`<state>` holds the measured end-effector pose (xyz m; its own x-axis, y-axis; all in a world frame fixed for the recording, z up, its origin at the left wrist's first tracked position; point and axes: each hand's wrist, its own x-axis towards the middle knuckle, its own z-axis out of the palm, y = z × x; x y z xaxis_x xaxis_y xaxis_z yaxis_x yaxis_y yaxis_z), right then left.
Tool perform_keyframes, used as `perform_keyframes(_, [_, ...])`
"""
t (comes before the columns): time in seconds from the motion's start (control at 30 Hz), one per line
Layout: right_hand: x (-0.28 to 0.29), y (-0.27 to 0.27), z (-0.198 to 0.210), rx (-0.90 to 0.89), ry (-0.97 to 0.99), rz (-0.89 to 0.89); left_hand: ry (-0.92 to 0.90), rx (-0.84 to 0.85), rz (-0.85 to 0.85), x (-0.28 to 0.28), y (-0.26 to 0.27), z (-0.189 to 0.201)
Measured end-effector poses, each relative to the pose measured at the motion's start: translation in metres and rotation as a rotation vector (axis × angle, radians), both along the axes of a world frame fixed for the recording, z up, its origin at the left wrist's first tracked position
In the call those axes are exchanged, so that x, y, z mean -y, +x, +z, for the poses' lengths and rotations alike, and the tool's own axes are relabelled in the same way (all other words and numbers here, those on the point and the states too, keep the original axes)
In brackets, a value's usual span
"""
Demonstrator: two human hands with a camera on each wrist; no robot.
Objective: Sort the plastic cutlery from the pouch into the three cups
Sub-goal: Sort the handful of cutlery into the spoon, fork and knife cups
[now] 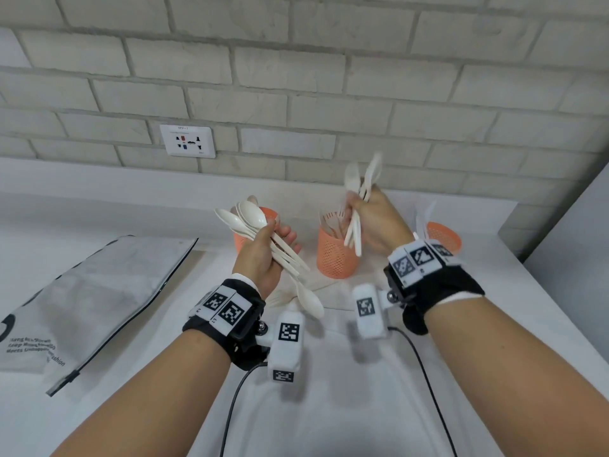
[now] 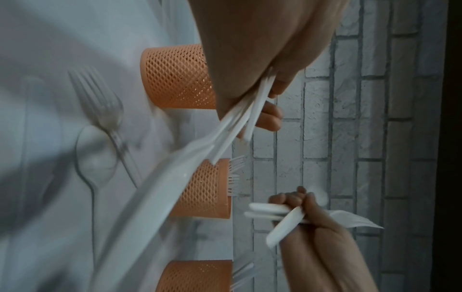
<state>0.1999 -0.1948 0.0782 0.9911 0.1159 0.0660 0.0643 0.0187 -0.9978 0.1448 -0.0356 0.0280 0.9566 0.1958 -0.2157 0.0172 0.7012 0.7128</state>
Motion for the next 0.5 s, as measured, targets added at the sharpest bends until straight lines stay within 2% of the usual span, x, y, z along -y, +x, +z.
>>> perform_keyframes(0.1, [-0.001,0.024,0.013,0.180,0.012,-0.187,0.041,0.035,-0.005,0.000,0.000,-0.002])
perform_keyframes(0.17, [-0.004,0.037,0.010,0.223,0.030,-0.241,0.060,0.057,-0.006,-0.001,0.000,-0.001])
perform_keyframes(0.37, [-0.006,0.054,-0.029,0.076,-0.339,-0.131,0.108,0.157,-0.052,-0.003,0.001,0.002])
perform_keyframes(0.5, [-0.003,0.055,-0.034,0.083,-0.413,-0.123,0.095,0.176,-0.049,-0.004,0.004,0.000])
